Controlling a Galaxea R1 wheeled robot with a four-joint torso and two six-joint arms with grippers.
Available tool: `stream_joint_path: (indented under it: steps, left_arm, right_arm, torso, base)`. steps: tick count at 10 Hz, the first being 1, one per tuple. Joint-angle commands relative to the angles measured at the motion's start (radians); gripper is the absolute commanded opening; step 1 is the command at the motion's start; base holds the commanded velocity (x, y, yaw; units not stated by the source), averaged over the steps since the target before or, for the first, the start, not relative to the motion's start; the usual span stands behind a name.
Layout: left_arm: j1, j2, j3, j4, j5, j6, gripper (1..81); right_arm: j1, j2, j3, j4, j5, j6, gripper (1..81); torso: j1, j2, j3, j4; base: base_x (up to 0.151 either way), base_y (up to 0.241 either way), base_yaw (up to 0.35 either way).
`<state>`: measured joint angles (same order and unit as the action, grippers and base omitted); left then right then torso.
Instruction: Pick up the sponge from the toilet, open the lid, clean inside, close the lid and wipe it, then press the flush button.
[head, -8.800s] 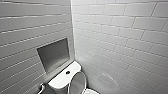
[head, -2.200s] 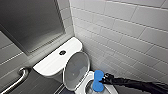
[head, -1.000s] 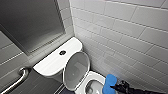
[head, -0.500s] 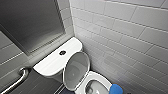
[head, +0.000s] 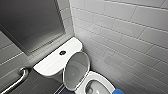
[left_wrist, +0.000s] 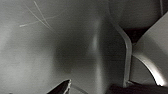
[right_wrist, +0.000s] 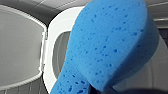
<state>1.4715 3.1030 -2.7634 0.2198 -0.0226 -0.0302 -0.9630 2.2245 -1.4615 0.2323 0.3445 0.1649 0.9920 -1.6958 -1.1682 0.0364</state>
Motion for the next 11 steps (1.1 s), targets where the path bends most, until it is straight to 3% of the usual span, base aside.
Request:
stream_joint_path:
  steps: [1, 2, 5, 6, 11]
  left_arm:
    - [0.016, 0.008, 0.004, 0.004, 0.079, 0.003, 81.1]
    - [0.016, 0.008, 0.004, 0.004, 0.079, 0.003, 81.1]
    - [0.016, 0.008, 0.004, 0.001, 0.079, 0.003, 81.1]
    - [0.016, 0.008, 0.004, 0.0, 0.078, 0.003, 81.1]
    - [0.013, 0.008, 0.004, -0.005, 0.078, 0.003, 81.1]
  right_arm:
    - [0.046, -0.041, 0.04, 0.004, -0.002, -0.002, 1.0]
    - [0.1, -0.018, -0.008, 0.028, -0.053, -0.004, 1.0]
    - [0.315, 0.105, -0.224, 0.081, -0.403, -0.001, 1.0]
    - [0.369, 0.145, -0.285, 0.082, -0.48, -0.001, 1.0]
    - [0.543, 0.381, -0.566, 0.005, -0.759, 0.001, 1.0]
  torso:
    - [0.0, 0.0, 0.0, 0.0]
    - [0.0, 0.0, 0.0, 0.0]
    - [0.0, 0.0, 0.0, 0.0]
    - [0.0, 0.0, 0.0, 0.0]
    - [0.0, 0.0, 0.0, 0.0]
  base:
    - [0.0, 0.0, 0.0]
    - [0.0, 0.0, 0.0]
    - [0.0, 0.0, 0.0]
    - [0.0, 0.0, 0.0]
    - [0.0, 0.0, 0.0]
